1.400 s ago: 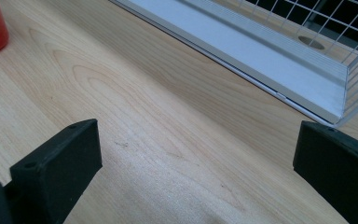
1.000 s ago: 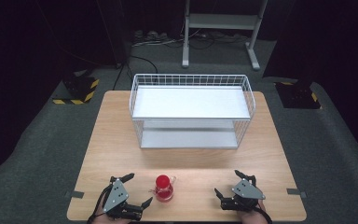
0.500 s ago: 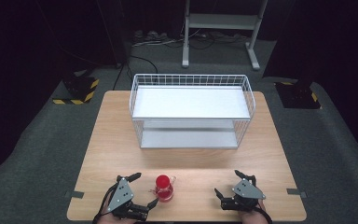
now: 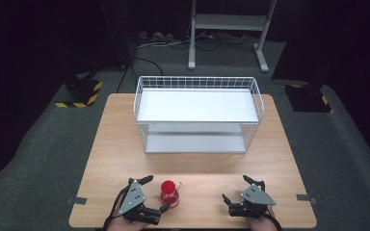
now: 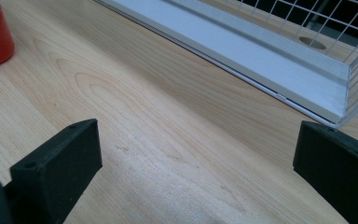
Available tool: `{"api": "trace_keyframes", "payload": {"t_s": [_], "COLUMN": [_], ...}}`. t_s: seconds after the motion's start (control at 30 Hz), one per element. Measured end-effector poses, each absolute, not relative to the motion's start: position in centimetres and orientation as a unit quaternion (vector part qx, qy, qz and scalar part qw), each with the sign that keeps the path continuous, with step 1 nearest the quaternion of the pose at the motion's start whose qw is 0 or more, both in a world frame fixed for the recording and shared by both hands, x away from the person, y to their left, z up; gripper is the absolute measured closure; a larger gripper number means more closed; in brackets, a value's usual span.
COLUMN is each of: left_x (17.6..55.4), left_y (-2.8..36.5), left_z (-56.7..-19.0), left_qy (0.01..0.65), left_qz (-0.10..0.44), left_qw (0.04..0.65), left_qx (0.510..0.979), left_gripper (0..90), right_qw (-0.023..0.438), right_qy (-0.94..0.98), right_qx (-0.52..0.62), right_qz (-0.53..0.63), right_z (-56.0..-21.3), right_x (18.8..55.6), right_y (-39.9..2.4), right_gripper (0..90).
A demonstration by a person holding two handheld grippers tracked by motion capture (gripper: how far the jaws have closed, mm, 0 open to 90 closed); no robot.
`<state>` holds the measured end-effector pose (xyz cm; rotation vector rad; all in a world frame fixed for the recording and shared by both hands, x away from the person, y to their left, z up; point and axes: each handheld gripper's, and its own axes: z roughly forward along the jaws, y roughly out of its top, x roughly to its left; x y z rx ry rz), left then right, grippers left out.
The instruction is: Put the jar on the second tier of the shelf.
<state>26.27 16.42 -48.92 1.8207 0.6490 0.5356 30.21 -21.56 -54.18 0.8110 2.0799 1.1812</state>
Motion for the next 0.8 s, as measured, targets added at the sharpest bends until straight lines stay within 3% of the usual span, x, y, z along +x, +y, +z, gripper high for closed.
{"api": "trace_keyframes", "payload": {"t_s": [0.33, 0.8], "left_x": [26.9, 27.0], "left_y": [15.6, 15.1], "left_z": [-49.3, -49.7], "left_qy": [0.271, 0.263], "left_qz": [0.217, 0.225], "left_qw": [0.550, 0.549], "left_qx": [0.760, 0.761], "left_gripper": [5.6, 32.2], "right_qw": [0.301, 0.299], "right_qy": [0.783, 0.785], "right_qx": [0.307, 0.306], "right_qz": [0.449, 0.449], "right_z": [-54.2, -54.2], "right_x": [30.2, 30.2], "right_y": [-21.6, -21.6], "right_gripper": [0.6, 0.6]}}
